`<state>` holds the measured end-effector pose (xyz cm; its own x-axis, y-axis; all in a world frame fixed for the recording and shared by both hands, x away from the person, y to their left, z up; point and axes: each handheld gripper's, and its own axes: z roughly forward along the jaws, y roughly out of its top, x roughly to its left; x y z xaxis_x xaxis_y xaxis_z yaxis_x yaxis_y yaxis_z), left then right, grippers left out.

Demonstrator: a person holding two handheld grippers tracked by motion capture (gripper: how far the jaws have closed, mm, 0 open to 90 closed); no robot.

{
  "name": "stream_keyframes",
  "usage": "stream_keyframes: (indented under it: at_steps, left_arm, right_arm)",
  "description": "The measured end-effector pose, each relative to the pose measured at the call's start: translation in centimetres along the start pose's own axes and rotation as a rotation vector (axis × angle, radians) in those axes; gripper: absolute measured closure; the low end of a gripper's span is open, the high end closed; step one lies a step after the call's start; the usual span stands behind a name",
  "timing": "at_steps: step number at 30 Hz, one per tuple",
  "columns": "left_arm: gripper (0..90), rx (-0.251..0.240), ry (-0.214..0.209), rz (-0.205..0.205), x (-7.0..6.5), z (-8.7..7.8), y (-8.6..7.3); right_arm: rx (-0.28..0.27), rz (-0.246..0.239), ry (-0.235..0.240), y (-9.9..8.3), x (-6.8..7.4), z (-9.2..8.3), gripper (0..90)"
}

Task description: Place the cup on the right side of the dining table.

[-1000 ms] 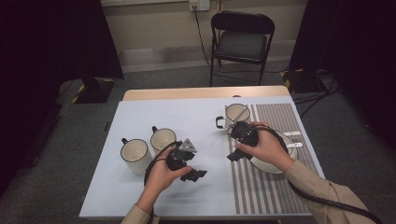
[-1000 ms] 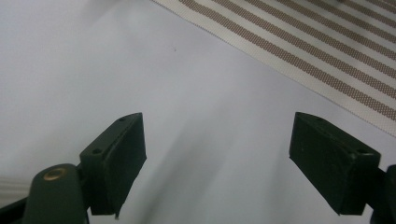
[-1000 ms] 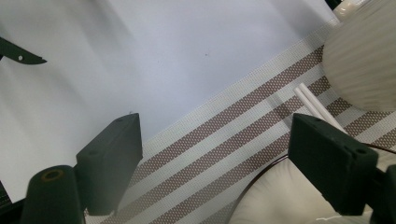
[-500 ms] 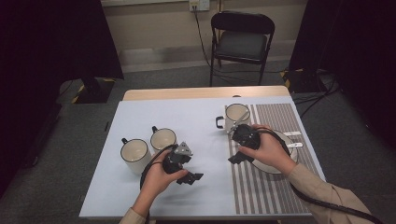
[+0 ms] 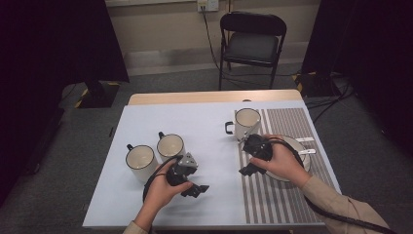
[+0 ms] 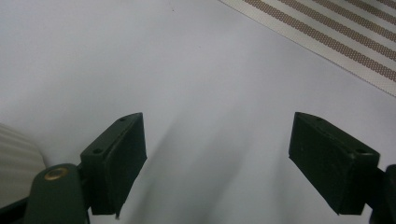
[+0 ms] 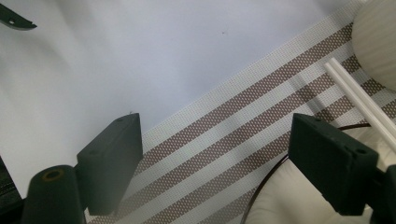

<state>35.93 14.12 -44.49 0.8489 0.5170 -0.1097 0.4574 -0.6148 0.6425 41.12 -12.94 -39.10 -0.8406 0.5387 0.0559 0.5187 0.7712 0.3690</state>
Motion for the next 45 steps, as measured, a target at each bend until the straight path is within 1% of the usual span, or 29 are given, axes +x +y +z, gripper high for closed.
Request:
stream_keyframes:
  at_steps: [2,3,6,8,9,12,15,17,19,21,22,25,27,32,35,38,40,45]
  left_arm:
    - [18.4,-0.001,0.006,-0.005,0.1,0.0,-0.2]
    - [18.5,-0.003,0.001,-0.005,0.1,0.0,-0.3]
    - [18.5,0.009,0.004,-0.001,0.1,0.0,-0.5]
    - [18.4,0.004,0.000,-0.008,0.1,0.0,-0.6]
    - [18.4,0.002,-0.003,-0.002,0.1,-0.1,-0.7]
    - [18.4,-0.002,-0.001,-0.007,0.0,-0.2,-0.9]
    - [18.5,-0.002,-0.003,-0.003,0.1,-0.5,-1.0]
    - [18.5,-0.003,0.005,-0.003,0.1,-0.7,-1.0]
    - [18.4,-0.009,0.002,-0.008,0.1,-0.9,-1.2]
    - [18.4,-0.009,0.008,-0.009,0.1,-1.0,-1.3]
    - [18.4,-0.005,0.008,-0.004,0.1,-1.1,-1.3]
    - [18.4,-0.011,0.007,-0.007,0.1,-1.2,-1.5]
    - [18.4,-0.007,0.004,-0.007,0.2,-1.3,-1.6]
    - [18.4,-0.006,0.010,-0.009,0.2,-1.5,-2.0]
    - [18.5,-0.004,0.015,-0.016,0.1,-1.6,-2.2]
    - [18.4,0.000,0.008,-0.012,0.2,-1.6,-2.4]
    - [18.4,0.007,0.009,-0.011,0.1,-1.6,-2.6]
    - [18.5,0.004,0.013,-0.016,0.0,-1.8,-2.8]
  right_arm:
    - [-0.006,0.000,-0.003,-0.1,0.1,-0.1,17.5]
    - [-0.007,-0.002,0.002,-0.1,0.1,-0.1,17.3]
    - [-0.006,-0.005,0.005,-0.2,0.3,-0.1,17.4]
    - [-0.006,-0.006,0.008,-0.3,0.4,0.0,17.3]
    - [-0.005,-0.006,0.010,-0.4,0.4,0.1,17.2]
    - [0.001,-0.006,0.014,-0.5,0.6,0.3,17.0]
    - [-0.005,-0.010,0.015,-0.7,0.7,0.3,17.0]
    - [-0.002,-0.011,0.014,-0.9,0.7,0.3,17.4]
    - [0.001,-0.012,0.013,-1.0,0.8,0.2,17.4]
    - [-0.003,-0.011,0.013,-1.1,0.8,0.1,17.2]
    - [-0.005,-0.012,0.015,-1.2,0.8,0.1,17.2]
    - [-0.007,-0.007,0.023,-1.3,0.8,0.1,17.0]
    - [-0.014,-0.006,0.025,-1.4,0.8,0.1,17.2]
    - [-0.020,-0.006,0.036,-1.8,1.0,0.3,17.1]
    - [-0.017,-0.009,0.037,-2.0,1.1,0.4,17.2]
    - [-0.012,-0.009,0.039,-2.2,1.2,0.6,17.2]
    - [-0.010,-0.009,0.038,-2.4,1.3,0.7,17.2]
    - [-0.007,-0.012,0.048,-2.8,1.5,0.9,17.0]
